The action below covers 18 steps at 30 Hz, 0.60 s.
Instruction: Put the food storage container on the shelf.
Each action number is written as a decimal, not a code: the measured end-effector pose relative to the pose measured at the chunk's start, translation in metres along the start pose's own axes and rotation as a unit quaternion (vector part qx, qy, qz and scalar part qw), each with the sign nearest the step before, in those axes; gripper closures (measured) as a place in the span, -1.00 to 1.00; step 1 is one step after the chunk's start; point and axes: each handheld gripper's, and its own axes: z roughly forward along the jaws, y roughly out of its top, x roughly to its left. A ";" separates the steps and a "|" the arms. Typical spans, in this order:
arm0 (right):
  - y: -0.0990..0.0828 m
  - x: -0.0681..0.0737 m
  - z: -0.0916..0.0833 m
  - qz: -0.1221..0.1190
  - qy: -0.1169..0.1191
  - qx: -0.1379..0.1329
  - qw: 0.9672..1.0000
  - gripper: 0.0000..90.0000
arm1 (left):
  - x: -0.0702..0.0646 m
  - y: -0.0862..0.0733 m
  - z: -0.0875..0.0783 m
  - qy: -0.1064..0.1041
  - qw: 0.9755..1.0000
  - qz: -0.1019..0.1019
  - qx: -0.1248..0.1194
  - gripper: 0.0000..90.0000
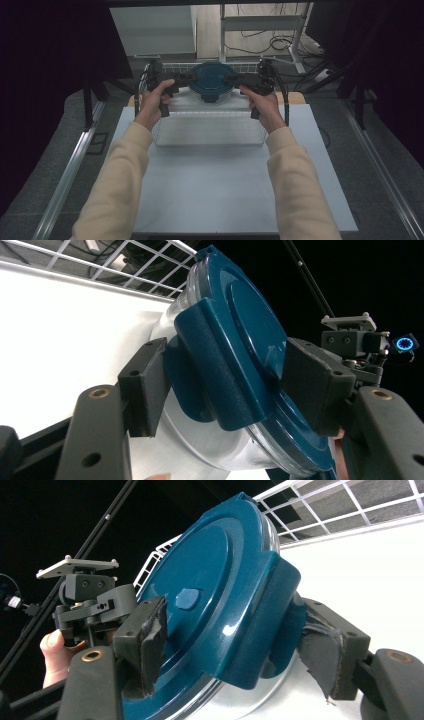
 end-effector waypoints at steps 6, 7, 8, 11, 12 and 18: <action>-0.006 0.011 0.002 -0.034 -0.046 -0.014 0.998 -0.63 | -0.019 -0.005 0.003 0.049 0.997 0.052 -0.024 -0.49; -0.007 0.013 0.001 -0.038 -0.053 -0.014 0.998 -0.67 | -0.022 -0.006 0.004 0.057 0.996 0.059 -0.025 -0.56; -0.008 0.016 0.000 -0.043 -0.060 -0.015 0.997 -0.70 | -0.025 -0.008 0.005 0.065 0.995 0.067 -0.023 -0.59; -0.011 0.024 -0.007 -0.075 -0.103 -0.031 0.991 -0.82 | -0.028 -0.009 0.003 0.080 0.993 0.080 -0.029 -0.62; -0.012 0.026 -0.010 -0.089 -0.120 -0.036 0.988 -0.83 | -0.029 -0.009 0.002 0.087 0.992 0.083 -0.034 -0.63; -0.018 0.027 -0.023 -0.095 -0.097 -0.036 0.990 -0.83 | -0.031 -0.008 -0.009 0.097 0.991 0.083 -0.041 -0.70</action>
